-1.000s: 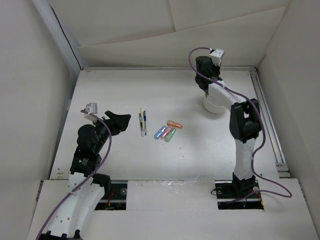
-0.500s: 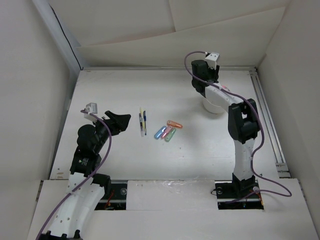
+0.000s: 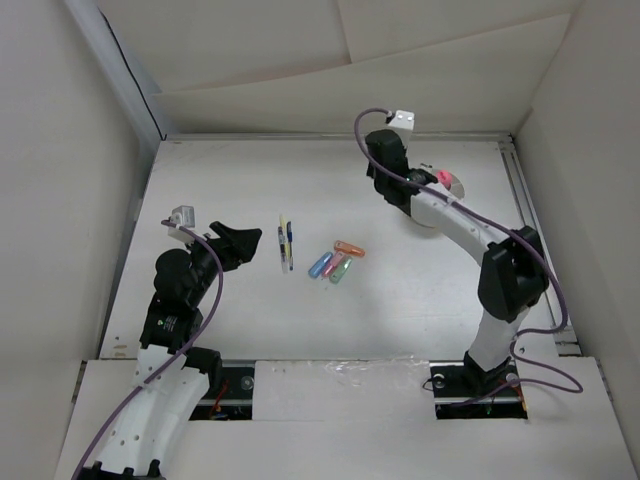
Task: Sort the stationery into containers
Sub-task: Place the pen in the storage box.
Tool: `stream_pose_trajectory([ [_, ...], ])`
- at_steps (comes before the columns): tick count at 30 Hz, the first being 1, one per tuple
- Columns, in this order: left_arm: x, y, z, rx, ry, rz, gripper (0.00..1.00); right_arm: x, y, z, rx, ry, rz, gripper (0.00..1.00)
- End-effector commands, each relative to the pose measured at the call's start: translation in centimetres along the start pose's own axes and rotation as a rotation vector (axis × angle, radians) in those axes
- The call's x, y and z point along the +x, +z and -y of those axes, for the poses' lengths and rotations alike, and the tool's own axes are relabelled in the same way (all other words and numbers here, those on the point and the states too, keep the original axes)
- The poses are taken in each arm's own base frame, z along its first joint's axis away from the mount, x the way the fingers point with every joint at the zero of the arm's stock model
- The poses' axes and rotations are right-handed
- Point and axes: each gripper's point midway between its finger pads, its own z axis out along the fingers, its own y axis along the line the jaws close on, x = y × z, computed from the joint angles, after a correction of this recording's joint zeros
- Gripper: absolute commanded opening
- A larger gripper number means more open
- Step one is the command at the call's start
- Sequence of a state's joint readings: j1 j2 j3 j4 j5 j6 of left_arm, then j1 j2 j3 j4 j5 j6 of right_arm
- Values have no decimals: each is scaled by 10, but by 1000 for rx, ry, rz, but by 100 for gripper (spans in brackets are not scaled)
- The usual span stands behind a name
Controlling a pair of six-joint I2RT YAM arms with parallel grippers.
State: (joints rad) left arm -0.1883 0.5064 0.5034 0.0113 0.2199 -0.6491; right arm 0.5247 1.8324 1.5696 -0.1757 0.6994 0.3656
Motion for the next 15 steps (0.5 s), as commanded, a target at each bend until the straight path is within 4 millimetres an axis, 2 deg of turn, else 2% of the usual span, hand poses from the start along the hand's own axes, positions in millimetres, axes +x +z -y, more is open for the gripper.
stream_pose_trajectory([
  [1, -8, -1, 9, 40, 10, 37, 66, 67, -39, -50, -276, -44, -218, 0],
  [2, -8, -1, 9, 40, 10, 37, 66, 83, -52, -60, -322, -87, -258, 0],
  [3, -8, -1, 9, 40, 10, 37, 66, 95, -60, -62, -340, -125, -294, 0],
  [6, -10, -2, 11, 46, 12, 44, 66, 145, -81, -57, -347, -231, -423, 0],
  [8, -10, -2, 11, 46, 12, 44, 66, 160, -90, -55, -370, -253, -467, 4],
  [10, -10, -2, 11, 46, 12, 44, 66, 180, -95, -48, -383, -271, -518, 14],
  [11, -10, -2, 11, 46, 12, 44, 66, 179, -99, -47, -393, -280, -524, 29],
  [14, -10, -4, 13, 58, 14, 44, 66, 196, -94, -40, -358, -327, -568, 44],
  [15, -10, -4, 13, 59, 14, 44, 66, 200, -93, -35, -341, -354, -582, 44],
])
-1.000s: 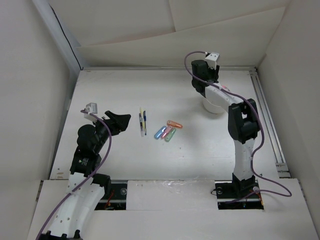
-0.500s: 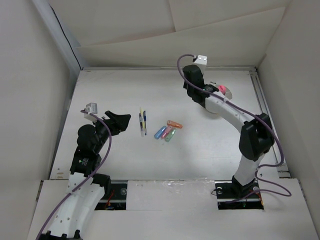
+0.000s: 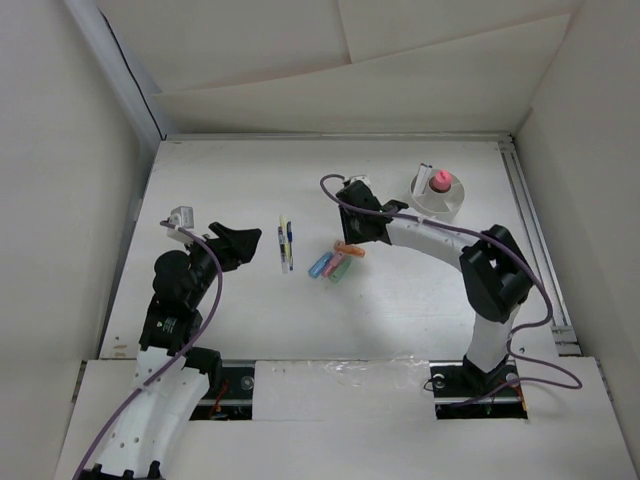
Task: Sort the stationery into containers
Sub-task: Place the pen in the storage box, then pick up the stationery from the center of the board.
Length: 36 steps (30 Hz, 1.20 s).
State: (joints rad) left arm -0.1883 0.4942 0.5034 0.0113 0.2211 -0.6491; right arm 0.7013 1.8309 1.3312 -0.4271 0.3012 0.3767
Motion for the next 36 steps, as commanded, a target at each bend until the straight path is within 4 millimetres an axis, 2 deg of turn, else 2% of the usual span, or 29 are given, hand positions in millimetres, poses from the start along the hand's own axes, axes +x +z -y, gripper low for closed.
stream_pose_trajectory([
  [1, -8, -2, 11, 50, 12, 36, 66, 6, 4, -2, 3, -33, -50, 44],
  [5, -8, -2, 11, 50, 12, 36, 66, 15, 15, -14, 3, -87, -86, 46],
  [10, -8, -2, 11, 50, 12, 36, 66, 19, 29, -15, 23, -117, -114, 48],
  [14, -8, -2, 11, 50, 12, 36, 66, 15, 30, -21, 18, -136, -117, 48],
  [17, -8, -2, 11, 50, 12, 36, 66, 24, 35, -21, 18, -154, -151, 52],
  [22, -8, -2, 11, 50, 12, 36, 66, 18, 38, -28, -6, -169, -146, 59],
  [27, -8, -2, 11, 50, 12, 36, 66, 10, 43, -40, -50, -195, -156, 59],
  [36, -7, -2, 10, 44, 10, 29, 66, -4, 31, -53, -120, -200, -132, 59],
])
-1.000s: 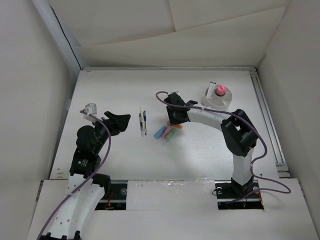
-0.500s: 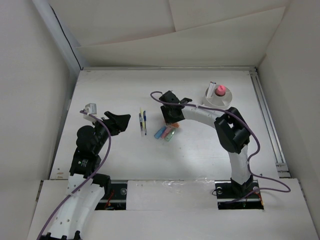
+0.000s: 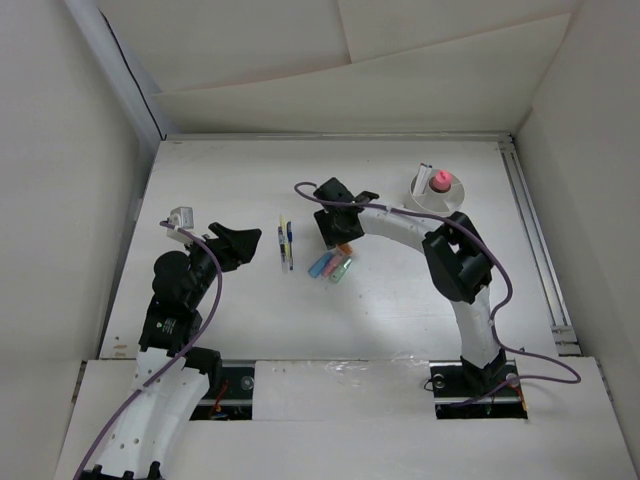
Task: Sort the stationery into containers
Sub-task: Pick up the stationery from the center of the board.
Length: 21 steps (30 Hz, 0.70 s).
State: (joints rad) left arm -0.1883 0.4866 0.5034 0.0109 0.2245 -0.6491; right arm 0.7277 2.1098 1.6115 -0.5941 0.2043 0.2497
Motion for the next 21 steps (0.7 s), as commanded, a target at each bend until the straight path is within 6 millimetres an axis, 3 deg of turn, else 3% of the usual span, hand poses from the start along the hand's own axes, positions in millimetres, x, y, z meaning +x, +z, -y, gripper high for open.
stream_pose_trajectory([
  [1, -6, -1, 8, 37, 9, 26, 66, -23, -18, -14, -60, -17, 56, 59],
  [9, -6, -1, 8, 37, 9, 26, 66, -44, 4, -3, -54, 13, 71, 59],
  [21, -6, -1, 8, 37, 9, 26, 66, -41, 21, 0, -38, 16, 38, 55],
])
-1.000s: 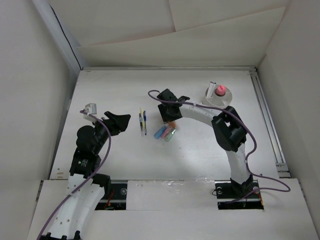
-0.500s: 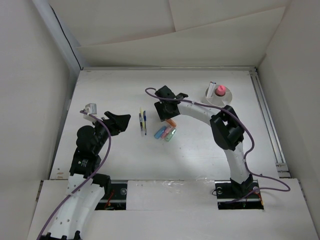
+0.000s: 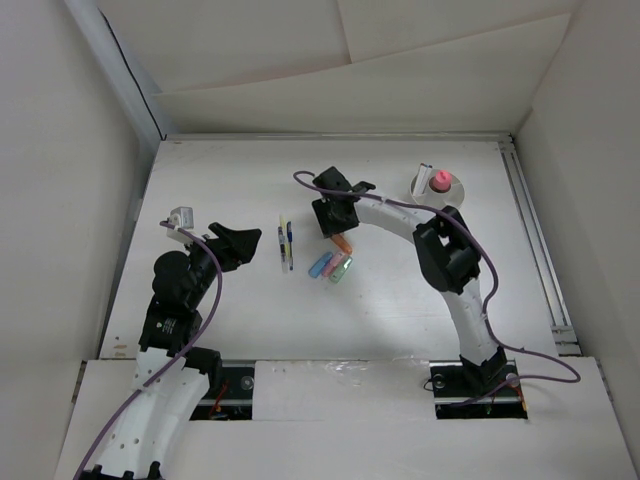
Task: Sort the stationery into containers
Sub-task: Pick up the stationery from the center of the board.
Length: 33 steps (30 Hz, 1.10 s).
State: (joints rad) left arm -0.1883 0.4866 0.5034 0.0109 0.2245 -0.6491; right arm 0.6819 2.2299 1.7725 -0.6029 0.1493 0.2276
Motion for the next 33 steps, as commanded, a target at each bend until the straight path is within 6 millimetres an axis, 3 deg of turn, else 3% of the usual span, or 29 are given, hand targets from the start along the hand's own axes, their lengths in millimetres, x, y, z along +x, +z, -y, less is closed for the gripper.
stream_pose_trajectory([
  [1, -6, -1, 8, 37, 9, 26, 66, -17, -5, -4, -4, -6, 36, 55],
  [9, -6, -1, 8, 37, 9, 26, 66, -15, -1, 0, 20, -9, 23, 37],
  [19, -9, -2, 8, 36, 10, 39, 66, -33, -18, 15, 32, 46, 75, 22],
  [27, -9, -2, 8, 36, 10, 39, 66, -85, -72, 28, -42, 138, 244, 20],
  [32, -9, -2, 8, 36, 10, 39, 66, -127, -125, 67, -99, 235, 396, 20],
  [33, -9, -2, 8, 36, 10, 39, 66, -135, -145, 75, -112, 261, 439, 20],
])
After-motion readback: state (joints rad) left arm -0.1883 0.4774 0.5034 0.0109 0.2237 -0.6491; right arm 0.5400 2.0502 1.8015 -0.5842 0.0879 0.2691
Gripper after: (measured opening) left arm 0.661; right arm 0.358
